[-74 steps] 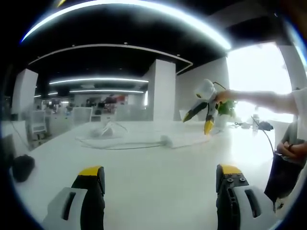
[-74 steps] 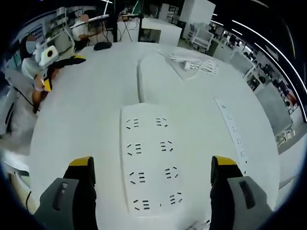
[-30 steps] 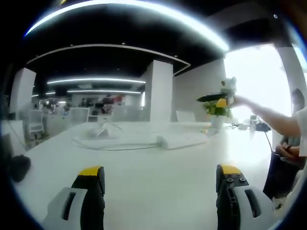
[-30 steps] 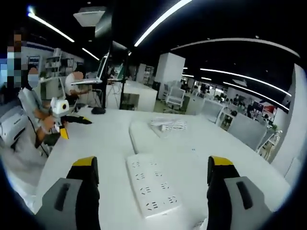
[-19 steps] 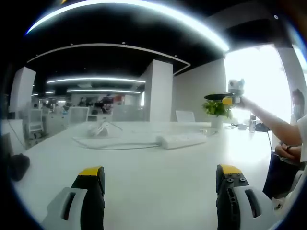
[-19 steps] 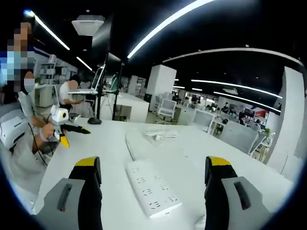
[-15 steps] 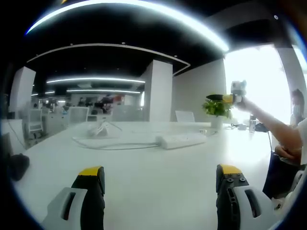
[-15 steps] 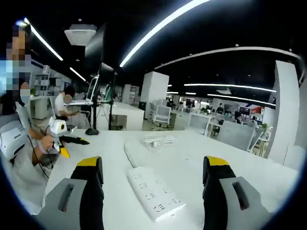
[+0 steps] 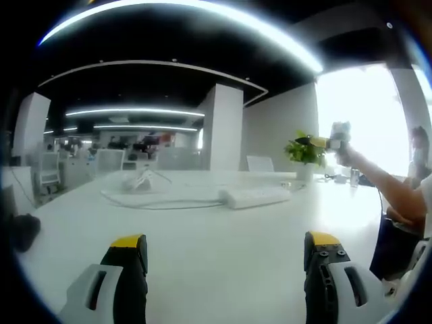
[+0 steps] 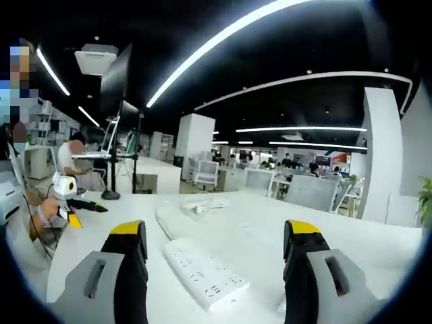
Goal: Straighten the power strip on the desk, plug the charger into it
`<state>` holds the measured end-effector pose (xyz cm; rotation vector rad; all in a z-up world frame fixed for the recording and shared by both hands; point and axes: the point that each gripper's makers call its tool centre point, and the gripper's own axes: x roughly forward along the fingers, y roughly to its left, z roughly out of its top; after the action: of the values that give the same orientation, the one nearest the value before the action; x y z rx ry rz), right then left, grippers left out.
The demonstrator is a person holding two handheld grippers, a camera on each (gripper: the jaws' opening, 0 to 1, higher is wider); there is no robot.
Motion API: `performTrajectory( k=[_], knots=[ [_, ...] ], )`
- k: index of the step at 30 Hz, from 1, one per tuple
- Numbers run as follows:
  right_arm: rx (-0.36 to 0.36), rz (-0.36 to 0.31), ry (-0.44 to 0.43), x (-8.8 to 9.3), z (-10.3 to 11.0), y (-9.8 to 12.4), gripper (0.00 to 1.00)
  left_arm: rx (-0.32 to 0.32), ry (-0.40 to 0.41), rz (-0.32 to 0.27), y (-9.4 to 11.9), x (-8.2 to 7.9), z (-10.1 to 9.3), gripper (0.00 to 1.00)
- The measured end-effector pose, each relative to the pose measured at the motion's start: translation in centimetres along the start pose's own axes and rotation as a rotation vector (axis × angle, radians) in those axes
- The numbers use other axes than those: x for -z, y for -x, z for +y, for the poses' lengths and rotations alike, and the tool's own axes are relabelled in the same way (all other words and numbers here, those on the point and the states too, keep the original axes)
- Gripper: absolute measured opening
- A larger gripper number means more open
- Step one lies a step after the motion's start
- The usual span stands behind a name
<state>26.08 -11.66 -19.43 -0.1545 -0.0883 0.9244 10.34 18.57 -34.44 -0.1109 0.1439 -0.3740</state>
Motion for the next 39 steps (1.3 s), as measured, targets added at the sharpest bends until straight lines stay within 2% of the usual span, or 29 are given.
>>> performTrajectory(
  k=[6, 13, 14, 16, 19, 22, 30, 39],
  knots=[
    [0.056, -0.029, -0.003, -0.1, -0.9, 0.2, 0.81, -0.002, 0.001, 0.0, 0.1, 0.1, 0.1, 0.99],
    [0.184, -0.052, 0.01, -0.1, -3.5, 1.0, 0.8, -0.005, 0.003, 0.0, 0.2, 0.1, 0.1, 0.99],
    [0.223, -0.037, 0.031, 0.2, -4.1, 1.2, 0.8, -0.006, 0.003, 0.0, 0.2, 0.1, 0.1, 0.99],
    [0.244, -0.029, 0.042, 0.6, -4.7, 1.2, 0.8, -0.006, 0.002, -0.002, 0.2, 0.0, 0.1, 0.99],
    [0.277, -0.027, 0.029, 1.0, -5.4, 1.2, 0.79, -0.006, 0.002, -0.002, 0.2, 0.0, 0.1, 0.99],
    [0.319, -0.045, -0.002, 1.5, -6.4, 1.5, 0.73, -0.003, 0.002, -0.002, 0.2, 0.0, 0.1, 0.99],
    [0.425, -0.029, -0.042, 3.6, -9.0, 1.8, 0.74, -0.012, 0.006, -0.005, 0.4, -0.1, 0.5, 0.99],
    [0.489, -0.005, -0.09, 6.3, -11.7, 1.4, 0.74, -0.022, 0.009, -0.008, 0.7, 0.0, 0.9, 0.99]
  ],
)
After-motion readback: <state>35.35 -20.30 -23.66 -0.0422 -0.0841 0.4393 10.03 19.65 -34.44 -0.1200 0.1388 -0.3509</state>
